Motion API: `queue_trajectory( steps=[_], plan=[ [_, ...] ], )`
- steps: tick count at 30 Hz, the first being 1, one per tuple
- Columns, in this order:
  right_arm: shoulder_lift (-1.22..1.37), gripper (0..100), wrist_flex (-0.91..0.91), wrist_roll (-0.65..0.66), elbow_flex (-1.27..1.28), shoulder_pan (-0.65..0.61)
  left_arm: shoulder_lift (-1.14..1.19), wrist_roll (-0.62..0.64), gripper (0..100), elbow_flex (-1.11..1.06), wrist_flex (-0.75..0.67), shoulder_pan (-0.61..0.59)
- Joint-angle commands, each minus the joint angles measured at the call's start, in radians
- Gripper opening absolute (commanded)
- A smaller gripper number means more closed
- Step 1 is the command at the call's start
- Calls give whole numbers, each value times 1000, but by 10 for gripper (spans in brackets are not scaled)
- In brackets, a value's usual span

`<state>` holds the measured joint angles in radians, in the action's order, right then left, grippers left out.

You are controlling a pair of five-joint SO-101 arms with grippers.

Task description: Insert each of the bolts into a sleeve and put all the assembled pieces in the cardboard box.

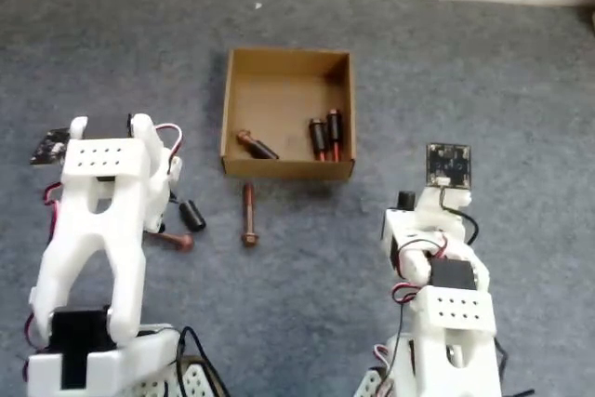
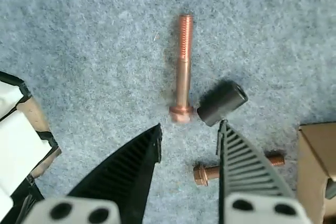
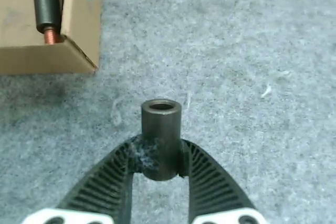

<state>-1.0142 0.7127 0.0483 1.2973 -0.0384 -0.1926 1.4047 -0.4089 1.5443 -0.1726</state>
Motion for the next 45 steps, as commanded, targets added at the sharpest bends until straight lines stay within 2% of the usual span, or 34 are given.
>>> queue_trajectory(
  steps=[1, 3, 8, 14, 18, 22, 25, 28, 31, 36, 41, 45],
  plan=[
    [-22, 5, -25, -5, -7, 10, -36, -77, 199, 13, 11, -8],
    [-22, 5, -25, -5, -7, 10, -38, -229, 200, 15, 11, -13],
    [-22, 5, -25, -5, -7, 10, -38, -723, 200, 13, 11, -15],
    [-22, 5, -25, -5, -7, 10, -38, -1097, 194, 15, 9, -15],
    [-22, 5, -25, -3, -7, 10, -38, -1366, 118, 15, 3, -15],
    [-22, 5, -25, -3, -7, 10, -36, -1806, 52, 12, 3, -15],
    [-22, 5, -25, -3, -7, 10, -36, -2124, 57, 13, 3, -15],
    [-22, 5, -25, -3, -8, 12, -28, -2360, 66, 5, 3, -15],
    [-22, 5, -25, -3, -8, 12, -27, -2498, 99, 4, 9, -15],
    [-22, 5, -27, -3, -8, 12, -25, -2644, 209, 2, 11, -15],
    [-22, 5, -27, -3, -8, 12, -25, -2862, 213, -68, 0, -15],
    [-22, 5, -28, -3, -8, 13, -24, -2911, 213, -134, -87, -15]
  ],
)
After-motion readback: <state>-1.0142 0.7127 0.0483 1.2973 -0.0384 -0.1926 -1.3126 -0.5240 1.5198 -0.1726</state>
